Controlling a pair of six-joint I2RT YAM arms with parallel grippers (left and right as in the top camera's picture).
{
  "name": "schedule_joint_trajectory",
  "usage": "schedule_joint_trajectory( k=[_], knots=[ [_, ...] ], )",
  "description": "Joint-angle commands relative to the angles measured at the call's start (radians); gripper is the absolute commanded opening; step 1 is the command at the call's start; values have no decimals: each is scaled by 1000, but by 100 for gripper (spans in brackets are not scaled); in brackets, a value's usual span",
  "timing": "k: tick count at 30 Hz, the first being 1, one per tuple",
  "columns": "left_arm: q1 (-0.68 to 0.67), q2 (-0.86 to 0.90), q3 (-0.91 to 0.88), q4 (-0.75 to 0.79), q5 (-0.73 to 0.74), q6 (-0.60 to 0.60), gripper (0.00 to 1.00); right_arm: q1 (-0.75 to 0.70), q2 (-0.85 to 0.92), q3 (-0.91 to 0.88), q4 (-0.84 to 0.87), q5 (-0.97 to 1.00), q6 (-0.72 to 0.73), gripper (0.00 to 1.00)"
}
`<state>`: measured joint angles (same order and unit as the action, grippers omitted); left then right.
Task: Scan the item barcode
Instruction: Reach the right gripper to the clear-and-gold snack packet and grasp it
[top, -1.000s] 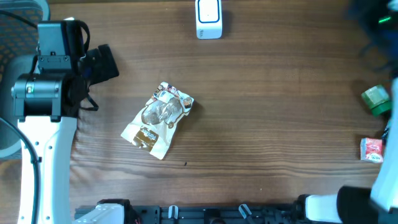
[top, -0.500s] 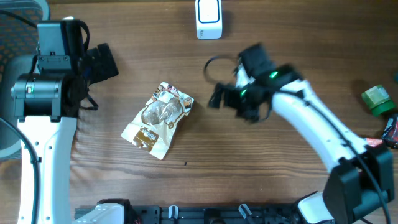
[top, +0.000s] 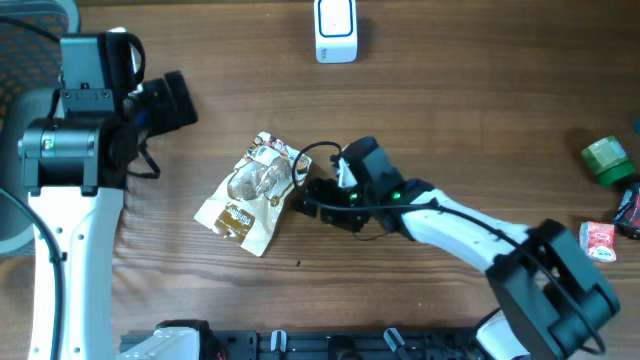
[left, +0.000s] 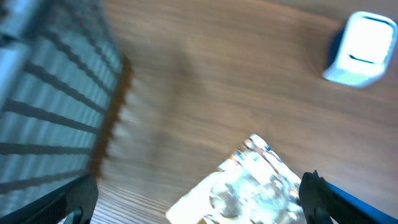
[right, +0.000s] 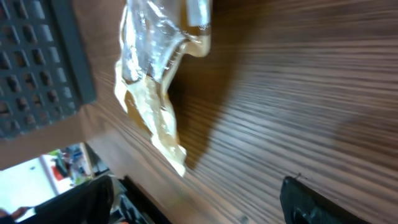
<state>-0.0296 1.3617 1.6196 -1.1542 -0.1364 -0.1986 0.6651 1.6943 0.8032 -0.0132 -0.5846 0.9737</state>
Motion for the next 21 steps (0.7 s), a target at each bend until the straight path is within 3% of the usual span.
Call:
schedule_joint_trajectory(
  k=[1,6,8,12,15,21],
  knots=[
    [6,26,-3,-13,89,12,100,38,95,-11,109,-15,132,76],
    [7,64,-36,-19,96,7,100,39,214,-11,190,-15,210,49],
    [7,90,-68,-21,102,-18,100,39,243,-11,228,-14,215,49],
    [6,142,-158,4,124,-53,100,39,260,-11,302,5,216,60],
    [7,160,-216,21,184,-53,100,39,260,-11,345,39,216,62],
    [7,164,-383,51,226,-72,100,34,260,-11,361,105,260,44]
  ],
)
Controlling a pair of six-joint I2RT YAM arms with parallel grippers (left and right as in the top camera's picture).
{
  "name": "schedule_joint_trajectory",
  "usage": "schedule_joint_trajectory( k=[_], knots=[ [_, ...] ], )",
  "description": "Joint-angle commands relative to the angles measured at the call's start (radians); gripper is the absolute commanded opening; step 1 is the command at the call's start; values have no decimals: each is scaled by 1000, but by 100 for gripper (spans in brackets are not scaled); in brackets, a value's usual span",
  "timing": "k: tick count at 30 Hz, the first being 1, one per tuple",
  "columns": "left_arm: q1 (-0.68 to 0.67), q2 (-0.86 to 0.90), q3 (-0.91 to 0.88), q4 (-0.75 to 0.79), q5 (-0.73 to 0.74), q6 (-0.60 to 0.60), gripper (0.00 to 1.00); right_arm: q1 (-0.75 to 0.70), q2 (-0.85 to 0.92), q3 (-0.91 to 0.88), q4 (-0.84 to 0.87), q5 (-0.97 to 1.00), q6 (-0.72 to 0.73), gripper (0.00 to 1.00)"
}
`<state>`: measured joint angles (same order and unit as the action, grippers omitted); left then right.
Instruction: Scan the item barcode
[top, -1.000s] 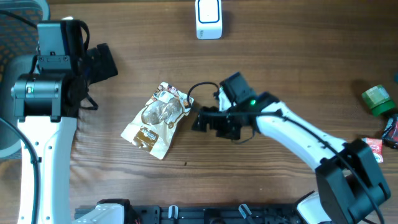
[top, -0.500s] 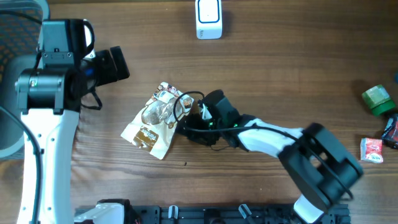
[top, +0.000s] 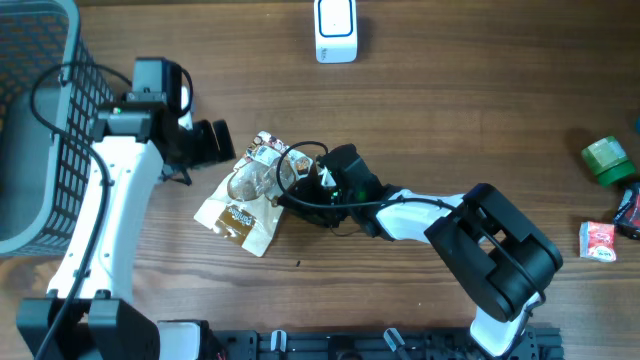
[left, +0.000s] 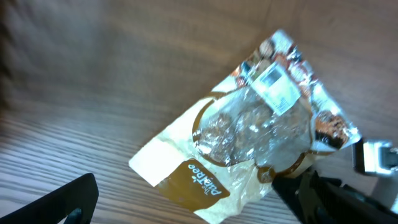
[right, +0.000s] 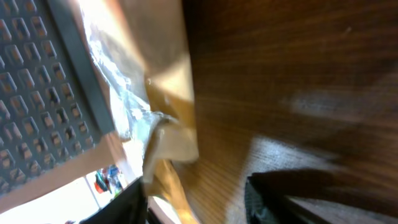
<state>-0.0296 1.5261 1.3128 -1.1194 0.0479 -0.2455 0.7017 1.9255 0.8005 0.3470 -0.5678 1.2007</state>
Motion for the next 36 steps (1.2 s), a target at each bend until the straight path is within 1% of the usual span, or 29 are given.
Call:
schedule_joint_trajectory(
  k=[1,2,4,8,12,13,14,15,18,19,20,22,23,26,30,34,35,36],
  knots=[
    [7,-1,-104,21,42,-32,100,-3,29,-8,1,104,39,43],
    [8,-1,-130,23,42,-40,100,-3,29,-8,2,118,42,39],
    [14,-1,-182,29,42,-51,100,-3,29,-8,6,132,41,39],
    [21,-1,-233,24,43,-51,100,-3,29,-8,50,154,41,45],
    [21,-1,-254,23,61,-51,100,-3,29,-8,101,166,83,44],
    [21,-1,-259,28,61,-51,100,-3,29,-8,104,173,92,42],
    [21,-1,-267,39,65,-51,100,-3,29,-8,106,184,97,35],
    [21,-1,-273,48,72,-51,100,-3,29,-8,104,187,106,26],
    [21,-1,-297,80,105,-51,100,-3,29,-8,105,187,119,13],
    [21,-1,-315,104,120,-51,77,-3,29,-8,105,187,126,12],
    [21,-1,-329,122,120,-55,40,-3,29,-8,105,188,127,12],
    [21,0,-344,143,120,-55,10,-3,29,-8,105,195,130,12],
    [21,0,-348,152,120,-56,4,-3,29,-8,105,195,132,12],
    [21,0,-348,178,120,-79,4,-3,29,-8,105,195,132,12],
    [21,0,-364,233,163,-85,4,-3,29,-8,105,198,135,12],
    [21,0,-462,372,237,-86,4,-3,29,-8,104,204,135,12],
    [21,0,-499,411,252,-101,4,-3,29,-8,104,204,135,13],
    [21,0,-526,438,252,-113,4,-3,29,-8,104,203,135,19]
  ],
)
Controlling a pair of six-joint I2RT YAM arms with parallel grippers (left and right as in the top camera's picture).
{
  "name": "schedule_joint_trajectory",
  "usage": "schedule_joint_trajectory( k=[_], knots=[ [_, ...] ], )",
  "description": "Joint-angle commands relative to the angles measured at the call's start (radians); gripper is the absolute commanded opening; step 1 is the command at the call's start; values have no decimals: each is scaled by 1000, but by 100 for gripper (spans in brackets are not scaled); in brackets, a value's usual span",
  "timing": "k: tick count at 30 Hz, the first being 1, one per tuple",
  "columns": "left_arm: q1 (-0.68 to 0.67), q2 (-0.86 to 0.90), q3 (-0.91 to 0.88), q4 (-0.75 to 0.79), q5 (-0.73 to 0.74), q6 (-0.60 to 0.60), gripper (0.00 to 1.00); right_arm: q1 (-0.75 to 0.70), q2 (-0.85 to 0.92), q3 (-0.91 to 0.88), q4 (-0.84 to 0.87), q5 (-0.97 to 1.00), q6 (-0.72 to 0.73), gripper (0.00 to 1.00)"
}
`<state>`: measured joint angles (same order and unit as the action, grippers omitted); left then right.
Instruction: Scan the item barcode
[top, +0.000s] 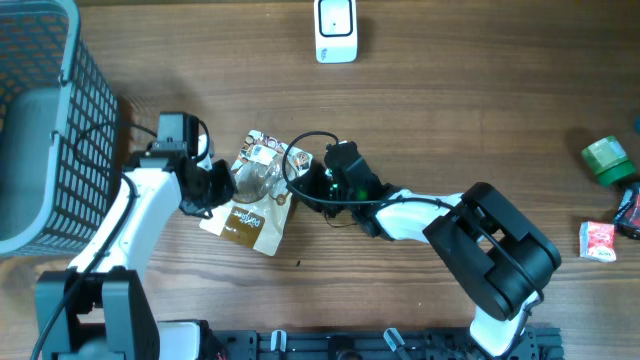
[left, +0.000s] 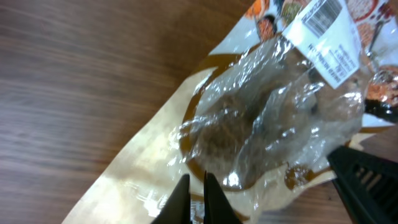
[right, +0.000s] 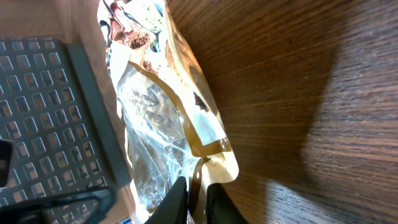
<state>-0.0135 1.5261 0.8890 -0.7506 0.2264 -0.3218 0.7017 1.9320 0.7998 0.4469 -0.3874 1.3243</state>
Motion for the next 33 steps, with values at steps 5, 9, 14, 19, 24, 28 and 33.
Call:
schedule_joint_trajectory(
  k=[5,9,14,19,24,28,33],
  knots=[
    [5,0,-220,183,81,-54,4,-2,23,-7,2,34,11,37],
    [7,0,-244,236,95,-88,4,-2,23,-7,2,32,10,26],
    [7,0,-244,235,93,-90,4,-2,23,-7,-46,50,23,4],
    [7,0,-251,235,88,-91,4,-10,23,-7,-362,218,62,5],
    [7,0,-251,235,87,-90,4,-58,23,-7,-413,224,36,5],
    [7,0,-251,236,87,-90,4,-68,23,-7,-340,154,-80,5],
    [7,0,-251,235,87,-90,4,-68,22,-7,-311,105,-138,5]
  ],
)
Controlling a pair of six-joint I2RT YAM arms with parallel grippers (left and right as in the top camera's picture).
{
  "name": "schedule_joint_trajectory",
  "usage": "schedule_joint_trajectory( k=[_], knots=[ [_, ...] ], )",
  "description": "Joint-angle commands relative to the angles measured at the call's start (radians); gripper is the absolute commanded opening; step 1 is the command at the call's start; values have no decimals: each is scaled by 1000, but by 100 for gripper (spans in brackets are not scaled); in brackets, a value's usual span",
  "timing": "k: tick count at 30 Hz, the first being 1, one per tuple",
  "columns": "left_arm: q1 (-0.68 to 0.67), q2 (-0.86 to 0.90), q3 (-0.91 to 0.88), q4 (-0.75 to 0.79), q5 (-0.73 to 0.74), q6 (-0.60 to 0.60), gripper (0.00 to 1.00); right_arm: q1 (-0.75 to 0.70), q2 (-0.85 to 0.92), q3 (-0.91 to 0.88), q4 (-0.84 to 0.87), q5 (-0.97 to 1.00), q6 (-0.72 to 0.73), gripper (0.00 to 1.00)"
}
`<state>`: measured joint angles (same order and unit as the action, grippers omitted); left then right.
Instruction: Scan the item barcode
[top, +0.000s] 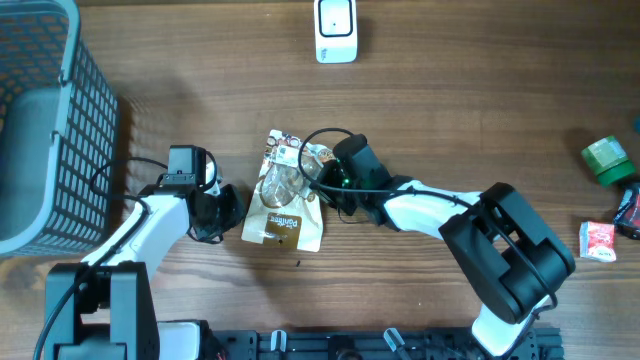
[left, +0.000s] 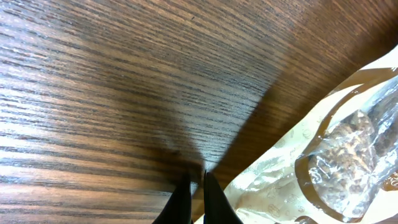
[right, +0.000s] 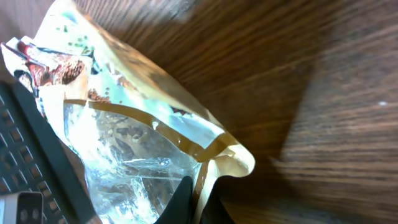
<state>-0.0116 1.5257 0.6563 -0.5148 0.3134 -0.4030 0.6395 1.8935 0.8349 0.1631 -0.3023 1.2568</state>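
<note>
A snack bag (top: 283, 196) with a clear window and brown-and-cream print lies flat at mid-table, its printed top toward the far side. My right gripper (top: 318, 186) is at its right edge. In the right wrist view the gripper (right: 198, 188) is shut on the bag's (right: 134, 134) side seam. My left gripper (top: 226, 209) lies low on the wood just left of the bag. Its fingers (left: 185, 194) are pressed together on bare wood beside the bag's (left: 323, 146) cream edge. The white scanner (top: 335, 31) stands at the far edge, well beyond the bag.
A grey mesh basket (top: 40, 120) fills the far left corner. At the right edge are a green object (top: 607, 159), a small red packet (top: 598, 240) and part of a dark item (top: 630, 210).
The bag has turned from a slant to nearly upright and shifted a little right. My left gripper has moved from over the bag to the wood at its left. The right gripper still pinches the seam.
At first the left arm was back by the basket and the right gripper was open beside the slanted bag. Then the left gripper was open near the bag's upper left. Later both were shut at the bag. Now the bag is turned upright, with only the right holding it.
</note>
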Motion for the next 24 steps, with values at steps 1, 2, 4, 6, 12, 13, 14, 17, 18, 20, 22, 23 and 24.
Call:
schedule_joint_trajectory(
  k=[1,2,4,6,12,13,14,17,18,20,22,23,24],
  knots=[
    [5,1,-18,0,0,-9,4,-6,59,-42,8,-15,-119,4],
    [5,1,-18,0,0,-9,4,-6,53,-42,68,-63,-187,5],
    [5,1,-18,0,0,-9,4,-6,42,-42,117,-118,-237,5],
    [5,1,-18,0,0,-9,4,-14,13,-42,129,-173,-288,4],
    [5,1,-18,9,-1,-9,4,-90,-118,-42,175,-476,-478,4],
    [5,1,-18,10,-1,-9,4,-102,-138,-42,175,-511,-490,5],
    [5,1,-18,10,-1,-9,4,-116,-158,-42,175,-546,-499,5],
    [5,1,-18,10,0,-9,4,-175,-209,-42,178,-645,-497,5],
    [5,1,-18,10,0,-9,4,-187,-216,-42,177,-665,-494,5],
    [5,1,-18,11,0,-9,4,-224,-222,-42,176,-729,-486,5],
    [5,1,-18,11,-1,-9,4,-242,-222,-42,173,-784,-486,5],
    [5,1,-18,11,-1,-9,4,-251,-222,-42,175,-809,-469,4],
    [5,1,-18,11,0,-9,4,-259,-222,-42,185,-824,-452,5]
  ],
)
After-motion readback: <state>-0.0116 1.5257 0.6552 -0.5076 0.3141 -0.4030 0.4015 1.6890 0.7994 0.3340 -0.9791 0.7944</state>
